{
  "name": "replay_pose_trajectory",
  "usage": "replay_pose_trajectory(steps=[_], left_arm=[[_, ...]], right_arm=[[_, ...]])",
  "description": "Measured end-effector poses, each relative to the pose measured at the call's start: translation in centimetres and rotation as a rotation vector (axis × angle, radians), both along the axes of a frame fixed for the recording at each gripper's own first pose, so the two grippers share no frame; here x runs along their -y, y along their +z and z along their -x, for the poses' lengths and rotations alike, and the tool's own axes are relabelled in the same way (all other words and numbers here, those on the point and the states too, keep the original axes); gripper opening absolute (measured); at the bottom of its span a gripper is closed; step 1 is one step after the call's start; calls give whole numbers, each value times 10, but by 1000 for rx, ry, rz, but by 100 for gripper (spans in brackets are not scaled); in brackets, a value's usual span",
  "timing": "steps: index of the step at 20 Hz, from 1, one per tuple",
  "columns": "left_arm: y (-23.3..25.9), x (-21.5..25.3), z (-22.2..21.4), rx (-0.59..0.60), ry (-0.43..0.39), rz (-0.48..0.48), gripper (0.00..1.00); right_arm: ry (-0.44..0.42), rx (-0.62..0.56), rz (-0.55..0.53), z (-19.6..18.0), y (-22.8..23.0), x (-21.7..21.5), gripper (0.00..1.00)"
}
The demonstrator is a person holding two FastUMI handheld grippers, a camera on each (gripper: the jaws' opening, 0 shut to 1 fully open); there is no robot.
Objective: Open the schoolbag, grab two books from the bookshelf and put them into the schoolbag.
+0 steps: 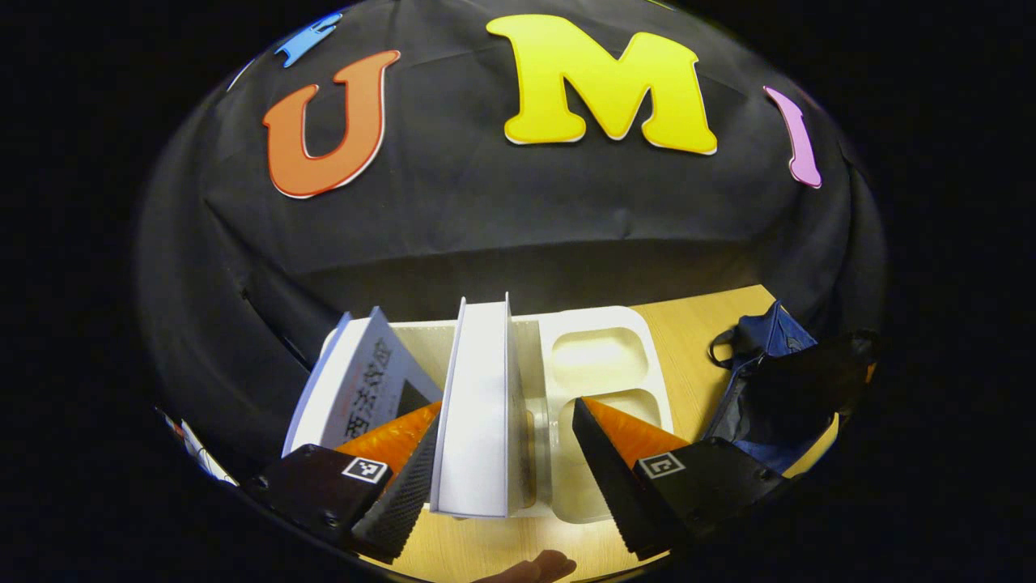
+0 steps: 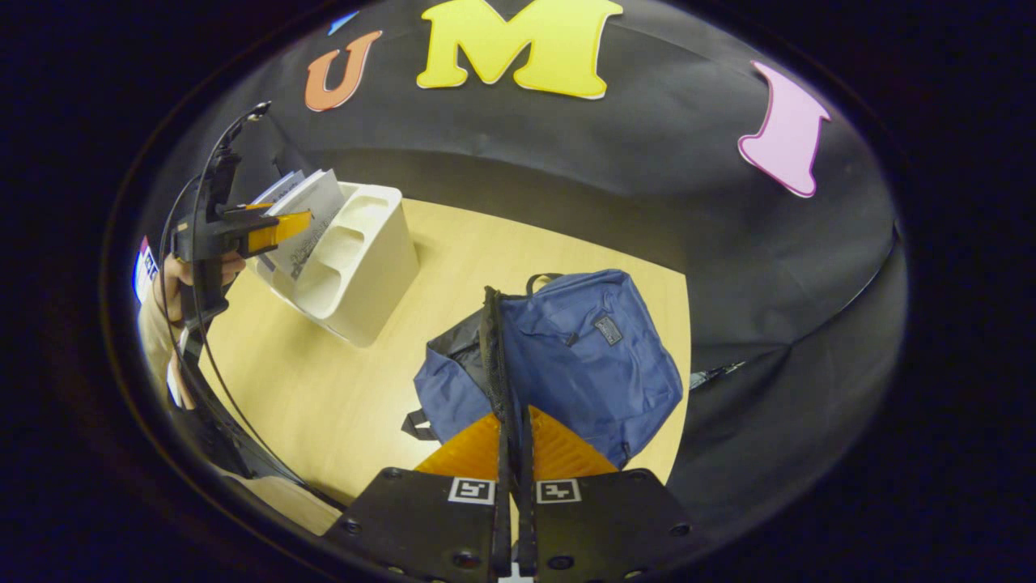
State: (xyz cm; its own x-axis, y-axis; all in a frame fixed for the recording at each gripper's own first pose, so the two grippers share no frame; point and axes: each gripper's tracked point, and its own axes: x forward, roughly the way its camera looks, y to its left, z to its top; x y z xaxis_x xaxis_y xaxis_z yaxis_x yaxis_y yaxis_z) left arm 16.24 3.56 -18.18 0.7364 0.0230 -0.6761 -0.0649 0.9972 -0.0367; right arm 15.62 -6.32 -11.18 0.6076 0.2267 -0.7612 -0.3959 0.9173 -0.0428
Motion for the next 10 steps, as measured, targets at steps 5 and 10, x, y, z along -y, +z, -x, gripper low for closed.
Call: replay_pose_trajectory(steps=[5, 10], left_arm=[[-12, -8, -8, -87, 17, 29, 77], [-19, -13, -10, -143, 5, -14, 48]], right_arm=[[-12, -7, -9, -3, 5, 7, 4], [-9, -4, -16, -3, 6, 12, 4]])
